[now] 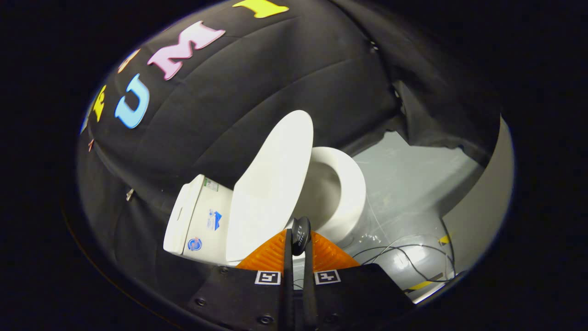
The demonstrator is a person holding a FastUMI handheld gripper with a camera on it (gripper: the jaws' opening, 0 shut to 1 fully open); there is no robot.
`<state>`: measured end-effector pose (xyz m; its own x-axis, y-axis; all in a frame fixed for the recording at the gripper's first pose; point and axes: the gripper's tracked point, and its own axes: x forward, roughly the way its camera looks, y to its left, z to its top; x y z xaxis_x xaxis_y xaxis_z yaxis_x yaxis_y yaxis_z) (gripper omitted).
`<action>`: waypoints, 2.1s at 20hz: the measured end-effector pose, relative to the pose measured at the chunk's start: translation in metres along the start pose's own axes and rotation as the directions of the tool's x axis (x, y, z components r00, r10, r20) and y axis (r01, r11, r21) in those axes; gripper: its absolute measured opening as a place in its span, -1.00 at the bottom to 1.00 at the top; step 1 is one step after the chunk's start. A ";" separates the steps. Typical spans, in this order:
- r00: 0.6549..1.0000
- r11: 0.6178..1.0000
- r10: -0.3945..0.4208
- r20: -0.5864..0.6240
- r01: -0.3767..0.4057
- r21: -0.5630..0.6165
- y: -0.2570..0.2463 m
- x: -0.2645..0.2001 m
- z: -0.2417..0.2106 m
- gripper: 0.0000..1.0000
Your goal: Open the toilet lid.
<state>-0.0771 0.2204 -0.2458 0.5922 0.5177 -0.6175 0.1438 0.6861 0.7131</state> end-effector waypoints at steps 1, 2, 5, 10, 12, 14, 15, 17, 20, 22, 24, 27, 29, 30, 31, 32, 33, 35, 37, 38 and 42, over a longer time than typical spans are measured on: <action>1.000 0.999 0.017 0.006 -0.017 -0.040 0.014 -0.007 0.004 -0.75; 0.999 0.996 0.040 0.018 -0.039 -0.081 0.029 -0.015 0.009 -0.76; 0.996 0.976 0.077 0.043 -0.066 -0.208 0.076 -0.031 0.018 -0.75; 0.997 0.929 0.052 0.053 -0.029 -0.369 0.119 -0.039 0.020 -0.75; 0.996 0.908 0.073 0.060 -0.041 -0.416 0.135 -0.044 0.022 -0.75; 0.994 0.881 0.087 0.069 -0.044 -0.471 0.155 -0.046 0.021 -0.75; 0.993 0.868 0.098 0.071 -0.051 -0.493 0.166 -0.047 0.018 -0.75; 0.990 0.848 0.124 0.066 -0.072 -0.525 0.187 -0.051 0.017 -0.75; 0.986 0.827 0.160 0.048 -0.107 -0.552 0.220 -0.052 0.013 -0.75; 0.982 0.806 0.185 0.039 -0.129 -0.577 0.239 -0.053 0.009 -0.75; 0.978 0.782 0.210 0.022 -0.154 -0.604 0.258 -0.055 0.006 -0.75; 0.971 0.763 0.241 -0.002 -0.190 -0.618 0.281 -0.054 0.000 -0.75; 0.965 0.754 0.263 -0.020 -0.218 -0.620 0.294 -0.054 -0.004 -0.75; 0.964 0.750 0.266 -0.024 -0.223 -0.622 0.299 -0.054 -0.006 -0.75; 0.962 0.745 0.270 -0.028 -0.227 -0.627 0.303 -0.053 -0.007 -0.75; 0.961 0.737 0.275 -0.035 -0.234 -0.634 0.307 -0.053 -0.009 -0.74; 0.956 0.730 0.288 -0.053 -0.255 -0.635 0.318 -0.051 -0.016 -0.75; 0.951 0.716 0.303 -0.062 -0.270 -0.644 0.330 -0.049 -0.019 -0.64; 0.945 0.705 0.320 -0.073 -0.289 -0.647 0.343 -0.047 -0.026 -0.64; 0.932 0.695 0.347 -0.103 -0.329 -0.640 0.354 -0.045 -0.034 -0.64; 0.916 0.676 0.376 -0.138 -0.374 -0.635 0.381 -0.039 -0.046 -0.37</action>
<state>-0.0816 0.4852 0.0348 0.4871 0.8032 -0.3430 -0.6279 0.5950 0.5017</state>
